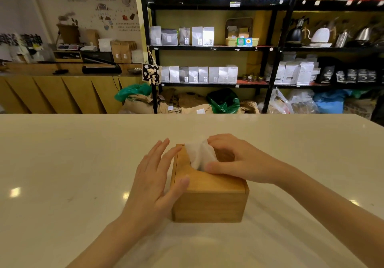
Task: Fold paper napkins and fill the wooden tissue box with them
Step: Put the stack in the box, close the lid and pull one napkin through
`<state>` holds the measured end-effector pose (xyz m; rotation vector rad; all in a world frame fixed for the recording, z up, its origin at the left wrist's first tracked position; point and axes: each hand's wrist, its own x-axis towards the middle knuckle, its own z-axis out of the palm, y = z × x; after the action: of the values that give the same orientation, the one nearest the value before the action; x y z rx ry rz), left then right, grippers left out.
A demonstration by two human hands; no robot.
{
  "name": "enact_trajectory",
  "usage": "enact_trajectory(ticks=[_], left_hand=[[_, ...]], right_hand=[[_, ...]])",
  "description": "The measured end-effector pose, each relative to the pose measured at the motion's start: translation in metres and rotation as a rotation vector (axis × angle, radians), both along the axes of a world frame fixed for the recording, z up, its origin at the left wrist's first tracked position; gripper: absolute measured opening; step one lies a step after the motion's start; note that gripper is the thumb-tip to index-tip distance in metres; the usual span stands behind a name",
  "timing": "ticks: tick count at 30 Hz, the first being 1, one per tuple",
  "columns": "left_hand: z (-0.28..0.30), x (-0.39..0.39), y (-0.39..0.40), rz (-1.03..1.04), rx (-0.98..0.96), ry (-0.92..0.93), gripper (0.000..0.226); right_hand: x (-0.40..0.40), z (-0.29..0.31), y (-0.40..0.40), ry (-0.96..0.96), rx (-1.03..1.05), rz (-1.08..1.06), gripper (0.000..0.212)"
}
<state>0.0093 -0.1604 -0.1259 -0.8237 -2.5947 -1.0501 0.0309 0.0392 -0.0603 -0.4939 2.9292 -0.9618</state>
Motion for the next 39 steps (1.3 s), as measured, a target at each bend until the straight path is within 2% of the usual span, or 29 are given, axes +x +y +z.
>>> enact_trajectory(ticks=[4, 8, 11, 13, 16, 19, 21, 25, 27, 32, 35, 37, 39], left_hand=[[0.020, -0.007, 0.010, -0.041, 0.047, -0.092, 0.044], [0.042, -0.007, 0.025, -0.097, 0.016, -0.168, 0.055], [0.051, -0.006, 0.033, -0.136, 0.023, -0.153, 0.026], [0.054, -0.009, 0.035, -0.148, 0.074, -0.144, 0.021], [0.058, -0.013, 0.035, -0.174, 0.123, -0.191, 0.026], [0.061, -0.019, 0.032, -0.223, 0.201, -0.304, 0.019], [0.063, -0.024, 0.029, -0.248, 0.294, -0.397, 0.015], [0.068, -0.029, 0.024, -0.294, 0.439, -0.493, 0.015], [0.069, -0.029, 0.024, -0.305, 0.489, -0.514, 0.019], [0.072, -0.028, 0.026, -0.362, 0.669, -0.551, 0.045], [0.073, -0.030, 0.029, -0.336, 0.744, -0.513, 0.054], [0.072, -0.032, 0.030, -0.283, 0.773, -0.462, 0.050], [0.069, -0.035, 0.031, -0.205, 0.720, -0.352, 0.044]], right_hand=[[-0.001, -0.004, 0.001, 0.043, -0.107, -0.024, 0.032], [-0.002, -0.008, 0.004, 0.080, -0.158, -0.054, 0.024], [-0.002, -0.006, 0.006, 0.153, -0.182, -0.072, 0.018], [-0.001, -0.005, 0.007, 0.195, -0.163, -0.090, 0.015], [-0.001, -0.005, 0.009, 0.219, -0.201, -0.111, 0.026], [-0.001, -0.005, 0.012, 0.208, -0.311, -0.134, 0.048], [0.000, -0.002, 0.015, 0.158, -0.364, -0.141, 0.055], [0.001, 0.001, 0.020, 0.054, -0.409, -0.113, 0.037], [0.001, 0.001, 0.022, 0.028, -0.498, -0.122, 0.031], [0.003, 0.004, 0.026, 0.001, -0.695, -0.169, 0.031], [0.002, 0.002, 0.028, 0.023, -0.726, -0.214, 0.033], [0.001, 0.000, 0.029, 0.047, -0.737, -0.230, 0.027], [0.001, -0.002, 0.029, 0.064, -0.732, -0.249, 0.021]])
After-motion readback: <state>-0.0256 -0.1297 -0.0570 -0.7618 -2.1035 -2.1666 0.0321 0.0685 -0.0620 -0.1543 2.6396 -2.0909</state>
